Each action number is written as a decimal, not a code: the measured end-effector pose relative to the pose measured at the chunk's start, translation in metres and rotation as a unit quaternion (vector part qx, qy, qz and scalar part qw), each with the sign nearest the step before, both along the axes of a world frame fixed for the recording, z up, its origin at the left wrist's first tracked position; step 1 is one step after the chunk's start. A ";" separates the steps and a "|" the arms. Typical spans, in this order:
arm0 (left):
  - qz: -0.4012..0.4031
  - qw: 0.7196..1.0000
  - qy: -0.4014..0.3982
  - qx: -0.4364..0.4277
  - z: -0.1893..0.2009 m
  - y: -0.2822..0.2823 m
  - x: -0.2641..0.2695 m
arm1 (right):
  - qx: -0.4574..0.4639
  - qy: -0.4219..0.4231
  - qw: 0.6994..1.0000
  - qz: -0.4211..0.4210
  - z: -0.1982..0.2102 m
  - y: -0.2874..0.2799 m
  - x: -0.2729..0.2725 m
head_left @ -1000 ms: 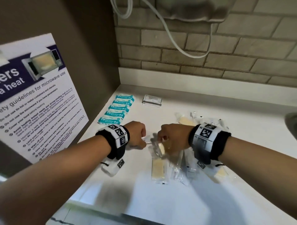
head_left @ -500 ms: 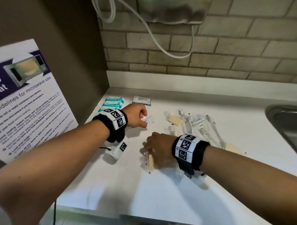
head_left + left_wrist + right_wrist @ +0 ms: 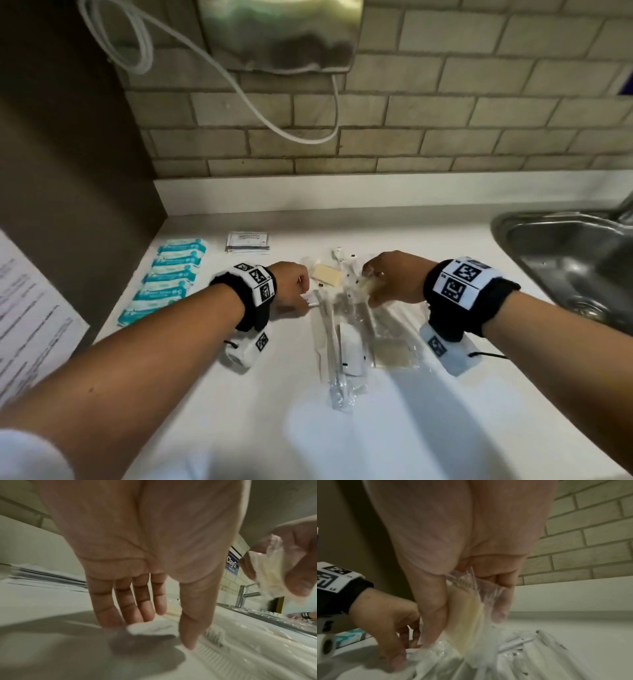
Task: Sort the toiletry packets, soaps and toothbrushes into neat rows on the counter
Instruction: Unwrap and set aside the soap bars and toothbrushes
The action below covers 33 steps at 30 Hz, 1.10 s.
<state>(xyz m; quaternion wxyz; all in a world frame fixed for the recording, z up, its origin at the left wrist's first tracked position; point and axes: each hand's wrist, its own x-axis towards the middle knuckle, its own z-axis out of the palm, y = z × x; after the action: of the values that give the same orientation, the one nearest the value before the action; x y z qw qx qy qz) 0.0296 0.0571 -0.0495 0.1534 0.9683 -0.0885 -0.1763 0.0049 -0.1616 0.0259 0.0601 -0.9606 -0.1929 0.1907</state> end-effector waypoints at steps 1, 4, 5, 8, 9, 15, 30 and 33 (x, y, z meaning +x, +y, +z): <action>0.001 1.000 -0.007 -0.008 0.000 -0.003 0.005 | -0.001 0.009 1.000 -0.008 -0.002 -0.003 -0.001; 0.012 0.996 -0.074 -0.050 0.002 -0.015 0.026 | -0.019 0.046 0.999 -0.011 -0.011 -0.010 -0.008; 0.007 0.995 -0.084 -0.047 0.002 -0.020 0.033 | -0.035 0.063 0.997 -0.007 -0.015 -0.011 -0.012; -0.032 0.997 -0.054 0.036 -0.003 -0.032 0.044 | -0.079 0.109 0.991 0.011 -0.031 -0.016 -0.024; -0.040 0.996 -0.049 0.068 -0.006 -0.034 0.047 | -0.086 0.116 0.989 0.021 -0.035 -0.017 -0.028; -0.008 0.991 -0.079 0.106 -0.014 -0.035 0.057 | -0.062 0.104 0.992 0.048 -0.038 -0.020 -0.041; -0.048 0.974 -0.114 -0.191 0.035 -0.098 0.026 | 0.061 0.027 0.995 -0.070 -0.016 -0.084 -0.012; -0.058 0.968 -0.097 -0.224 0.032 -0.127 0.019 | 0.022 0.009 0.995 -0.094 -0.008 -0.115 -0.006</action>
<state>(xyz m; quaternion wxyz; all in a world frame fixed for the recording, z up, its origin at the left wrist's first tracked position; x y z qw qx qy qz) 0.0482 -0.0694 -0.0171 0.3467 0.9149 -0.1962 -0.0661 -0.0007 -0.2767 0.0183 0.1007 -0.9711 -0.1054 0.1890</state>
